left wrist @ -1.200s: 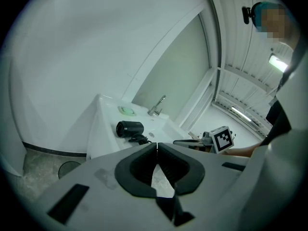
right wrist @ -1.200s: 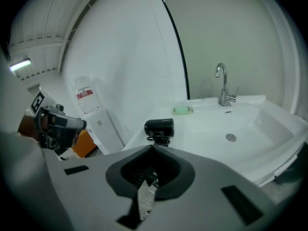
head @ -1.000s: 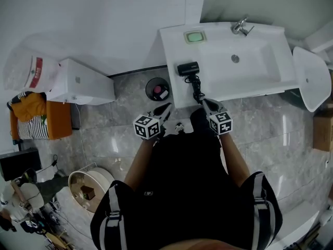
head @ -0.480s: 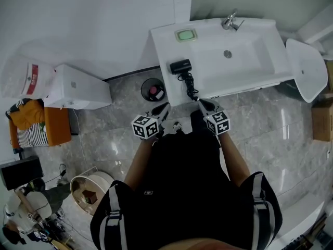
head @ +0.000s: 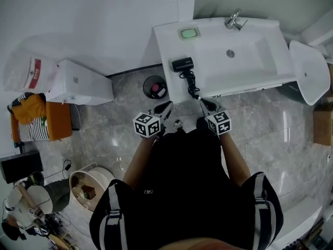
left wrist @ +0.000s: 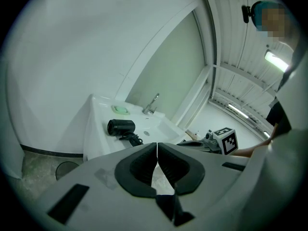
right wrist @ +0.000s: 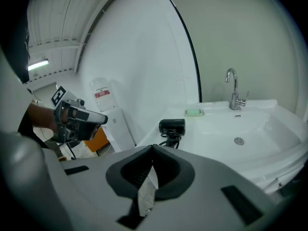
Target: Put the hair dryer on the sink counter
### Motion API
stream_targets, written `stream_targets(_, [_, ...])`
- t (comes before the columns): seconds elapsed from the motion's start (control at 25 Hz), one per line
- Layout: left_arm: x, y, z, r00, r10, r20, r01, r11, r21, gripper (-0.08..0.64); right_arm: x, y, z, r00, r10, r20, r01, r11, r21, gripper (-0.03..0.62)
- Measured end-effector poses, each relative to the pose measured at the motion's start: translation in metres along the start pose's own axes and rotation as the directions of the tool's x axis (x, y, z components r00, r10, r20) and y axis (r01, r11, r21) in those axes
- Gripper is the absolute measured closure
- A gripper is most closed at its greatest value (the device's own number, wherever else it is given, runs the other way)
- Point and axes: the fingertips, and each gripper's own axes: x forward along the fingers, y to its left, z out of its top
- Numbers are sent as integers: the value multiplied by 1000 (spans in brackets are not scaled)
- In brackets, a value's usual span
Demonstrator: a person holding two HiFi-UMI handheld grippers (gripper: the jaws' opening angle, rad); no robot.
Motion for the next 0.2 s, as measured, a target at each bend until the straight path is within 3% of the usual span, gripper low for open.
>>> stream_targets(0.2, [1, -2, 0, 1000, 27, 16, -26, 999, -41, 541, -2, -1, 2, 999, 31, -11, -31, 999, -13, 534])
